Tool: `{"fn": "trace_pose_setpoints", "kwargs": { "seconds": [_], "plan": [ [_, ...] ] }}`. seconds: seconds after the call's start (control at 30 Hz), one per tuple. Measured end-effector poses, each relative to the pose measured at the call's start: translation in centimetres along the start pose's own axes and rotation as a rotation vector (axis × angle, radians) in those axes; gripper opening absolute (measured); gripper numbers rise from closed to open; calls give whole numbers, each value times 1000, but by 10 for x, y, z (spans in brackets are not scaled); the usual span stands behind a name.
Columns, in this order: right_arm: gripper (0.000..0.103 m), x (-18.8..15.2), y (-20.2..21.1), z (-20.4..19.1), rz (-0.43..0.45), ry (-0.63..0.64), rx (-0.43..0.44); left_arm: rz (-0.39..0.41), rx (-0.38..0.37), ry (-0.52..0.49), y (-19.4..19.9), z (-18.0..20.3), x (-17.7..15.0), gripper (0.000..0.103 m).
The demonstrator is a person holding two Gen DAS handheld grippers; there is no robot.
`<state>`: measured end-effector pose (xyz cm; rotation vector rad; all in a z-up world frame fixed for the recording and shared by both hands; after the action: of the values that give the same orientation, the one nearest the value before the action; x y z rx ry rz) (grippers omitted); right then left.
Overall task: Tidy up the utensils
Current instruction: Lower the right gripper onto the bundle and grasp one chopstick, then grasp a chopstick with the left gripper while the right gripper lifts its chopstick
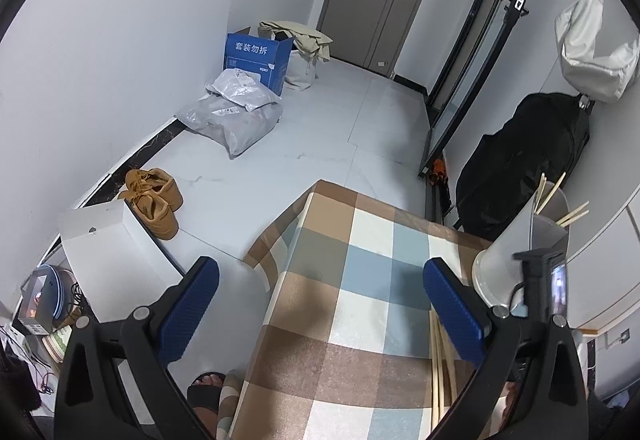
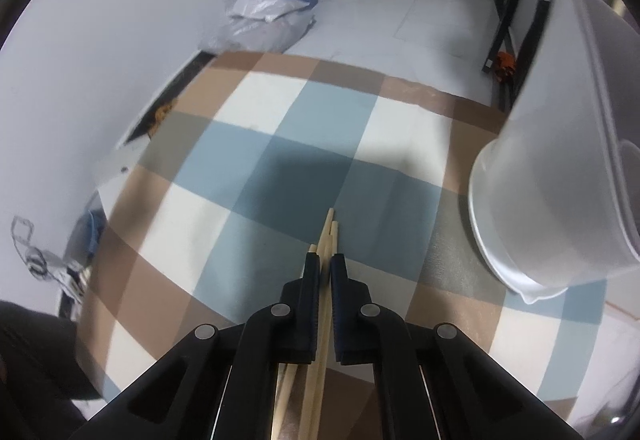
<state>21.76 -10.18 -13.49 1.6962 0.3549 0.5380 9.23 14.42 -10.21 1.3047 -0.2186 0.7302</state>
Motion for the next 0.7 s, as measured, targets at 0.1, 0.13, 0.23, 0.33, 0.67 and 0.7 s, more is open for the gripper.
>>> {"fn": "trace_pose_setpoints", "kwargs": {
  "seconds": [0.1, 0.13, 0.23, 0.33, 0.67, 0.7],
  "plan": [
    [4, -1, 15, 6, 40, -26, 28, -11, 16, -15, -3, 2, -3, 99],
    [4, -2, 20, 8, 54, -33, 39, -20, 17, -18, -5, 3, -4, 99],
    [4, -8, 42, 19, 110, -67, 77, -58, 14, -30, -14, 11, -9, 99],
    [4, -15, 68, 33, 181, -122, 135, -97, 23, -65, -21, 20, -16, 99],
    [4, -47, 120, 81, 374, -281, 296, -383, 0, -246, -67, 71, -76, 99],
    [4, -50, 123, 87, 389, -298, 303, -398, 11, -268, -69, 75, -82, 99]
  ]
}}
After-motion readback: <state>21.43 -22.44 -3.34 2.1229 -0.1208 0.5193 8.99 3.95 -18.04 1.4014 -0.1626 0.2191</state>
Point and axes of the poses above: each gripper's, at about its wrist camera, not at the fingertips, and y roughly against the way its jaws point, z to its right, x to its top, the point moved 7 cm from there along -y, roughly the way its jaws point, and after that the axes turned 9 degrees about -z, right-handed, at the moved point
